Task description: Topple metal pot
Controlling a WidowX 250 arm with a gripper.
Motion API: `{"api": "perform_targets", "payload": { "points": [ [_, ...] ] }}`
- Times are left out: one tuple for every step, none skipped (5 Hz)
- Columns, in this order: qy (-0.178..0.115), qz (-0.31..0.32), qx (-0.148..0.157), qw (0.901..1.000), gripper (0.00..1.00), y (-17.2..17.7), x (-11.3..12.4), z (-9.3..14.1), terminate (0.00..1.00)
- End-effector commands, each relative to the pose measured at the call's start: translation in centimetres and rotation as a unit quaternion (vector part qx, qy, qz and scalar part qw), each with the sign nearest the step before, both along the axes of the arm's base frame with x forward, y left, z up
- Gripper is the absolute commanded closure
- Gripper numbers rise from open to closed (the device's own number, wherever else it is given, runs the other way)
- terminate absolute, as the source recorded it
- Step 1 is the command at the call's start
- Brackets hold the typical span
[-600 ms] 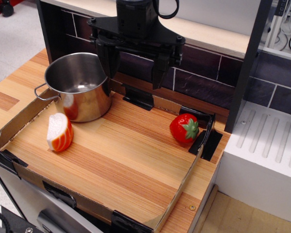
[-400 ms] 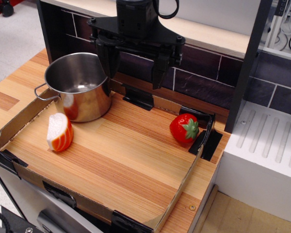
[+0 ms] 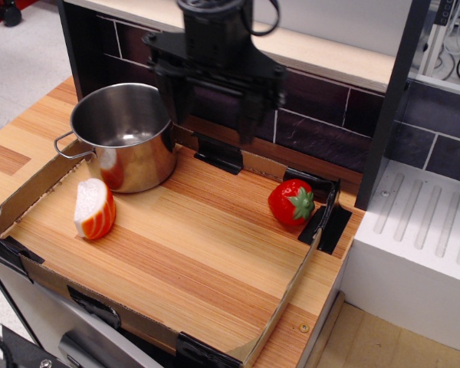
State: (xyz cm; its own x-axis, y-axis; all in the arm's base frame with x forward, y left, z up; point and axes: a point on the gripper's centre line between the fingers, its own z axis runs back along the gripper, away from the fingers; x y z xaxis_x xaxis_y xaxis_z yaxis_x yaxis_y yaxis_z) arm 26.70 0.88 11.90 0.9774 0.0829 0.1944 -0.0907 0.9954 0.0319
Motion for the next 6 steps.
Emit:
{"api": "perform_targets", "payload": {
  "points": [
    [0.002,-0.103,-0.026,0.9944,0.00,4.5,1.5,1.5,0.00],
    [0.000,-0.123,-0.012,0.9924,0.00,7.6,2.0,2.1,0.00],
    [-0.004,-0.141,0.001,0.9900,0.00,10.6,2.6,2.1,0.00],
    [-0.003,-0.154,0.016,0.9880,0.00,12.5,3.2,1.1,0.00],
    [0.007,-0.162,0.050,0.9855,0.00,13.0,3.7,-1.5,0.00],
    [0.010,-0.167,0.063,0.9839,0.00,13.2,4.2,-2.8,0.00]
  ]
}}
